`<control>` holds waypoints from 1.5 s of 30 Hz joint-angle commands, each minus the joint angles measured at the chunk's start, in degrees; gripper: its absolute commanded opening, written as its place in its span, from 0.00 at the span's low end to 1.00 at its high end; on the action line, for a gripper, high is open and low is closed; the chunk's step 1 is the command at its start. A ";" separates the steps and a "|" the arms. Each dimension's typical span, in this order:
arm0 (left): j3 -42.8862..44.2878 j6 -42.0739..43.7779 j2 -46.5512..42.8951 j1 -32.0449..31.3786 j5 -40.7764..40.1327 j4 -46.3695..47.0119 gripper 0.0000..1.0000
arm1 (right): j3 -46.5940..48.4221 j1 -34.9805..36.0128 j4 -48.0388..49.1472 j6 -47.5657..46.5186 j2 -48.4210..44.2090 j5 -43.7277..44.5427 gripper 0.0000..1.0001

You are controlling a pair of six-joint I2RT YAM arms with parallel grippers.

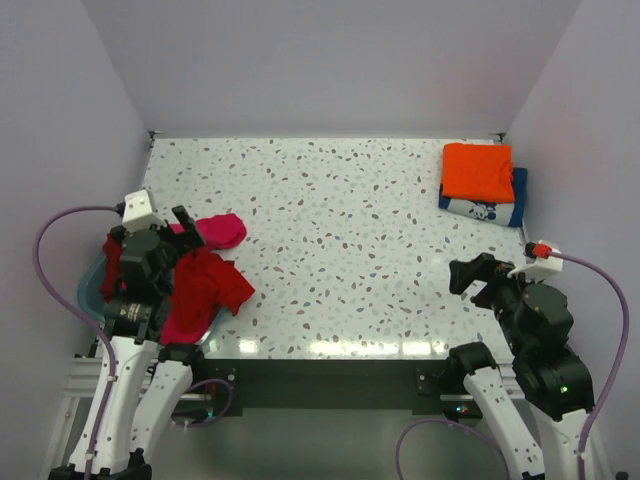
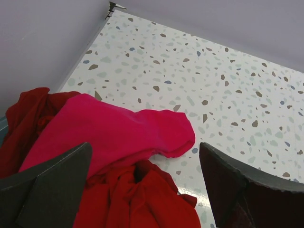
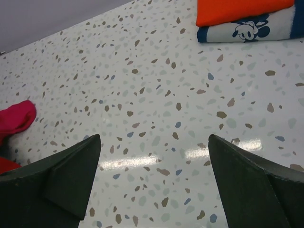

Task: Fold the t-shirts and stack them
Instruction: Grab the tshirt from the pile

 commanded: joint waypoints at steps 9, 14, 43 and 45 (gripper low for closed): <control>0.04 -2.10 -0.19 -0.24 -8.72 -0.32 1.00 | 1.10 -0.18 -0.66 -0.47 1.50 3.08 0.99; 1.79 -5.44 6.74 0.02 -16.01 -4.00 1.00 | 0.92 -0.10 0.31 0.58 3.17 3.43 0.99; 2.50 -2.10 32.15 13.47 -1.00 -1.72 0.93 | -5.05 -0.10 9.72 3.75 7.04 -4.39 0.99; 2.50 -2.19 33.21 13.47 -0.82 -1.90 0.90 | -4.70 -0.10 9.28 3.57 6.87 -4.13 0.99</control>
